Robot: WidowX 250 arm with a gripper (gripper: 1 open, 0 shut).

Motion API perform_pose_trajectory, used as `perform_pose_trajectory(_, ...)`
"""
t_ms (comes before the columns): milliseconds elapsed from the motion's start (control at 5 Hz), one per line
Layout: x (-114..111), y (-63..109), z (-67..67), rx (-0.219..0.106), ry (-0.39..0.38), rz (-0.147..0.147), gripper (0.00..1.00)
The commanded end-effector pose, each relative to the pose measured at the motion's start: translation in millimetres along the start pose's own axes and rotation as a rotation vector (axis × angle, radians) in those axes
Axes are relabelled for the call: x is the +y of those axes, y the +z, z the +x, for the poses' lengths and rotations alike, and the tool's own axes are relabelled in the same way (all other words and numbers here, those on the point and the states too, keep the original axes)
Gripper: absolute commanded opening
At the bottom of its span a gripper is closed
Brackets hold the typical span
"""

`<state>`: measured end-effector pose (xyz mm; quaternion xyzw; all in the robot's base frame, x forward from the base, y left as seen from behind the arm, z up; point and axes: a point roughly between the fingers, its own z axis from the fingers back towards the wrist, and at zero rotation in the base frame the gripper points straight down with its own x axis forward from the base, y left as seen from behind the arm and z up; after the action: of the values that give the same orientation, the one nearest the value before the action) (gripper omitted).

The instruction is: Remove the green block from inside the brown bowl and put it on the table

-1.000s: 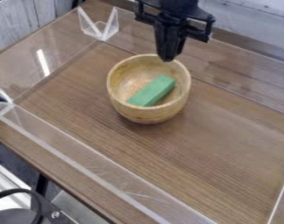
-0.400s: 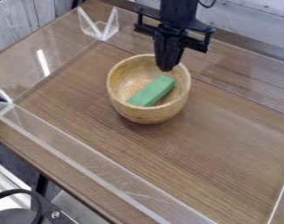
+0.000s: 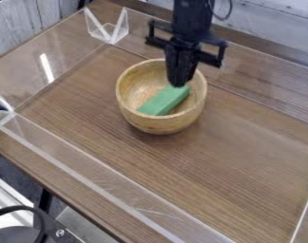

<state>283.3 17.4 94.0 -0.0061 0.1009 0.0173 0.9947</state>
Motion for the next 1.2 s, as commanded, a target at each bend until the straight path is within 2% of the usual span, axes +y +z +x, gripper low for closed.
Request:
perform_pose_trajectory(0, 2, -1.5, 10.9, -0.024, 0.036, -0.012, 0.0)
perform_pose_trajectory(200, 3, -7.0, 12.6, -0.059, -0.037, -0.025, 0.0)
perform_pose_trajectory(400, 7, -10.7, 12.9, -0.08, -0.095, -0.042, 0.0)
perform_pose_trajectory(600, 10, -13.1, 6.6, -0.072, -0.127, -0.071, 0.0)
perform_pose_trajectory(800, 10, -10.3, 0.6, -0.07, -0.157, -0.094, 1.0)
perform_pose_trajectory(1000, 9, -12.5, 0.4, -0.066, -0.139, -0.068, 1.0)
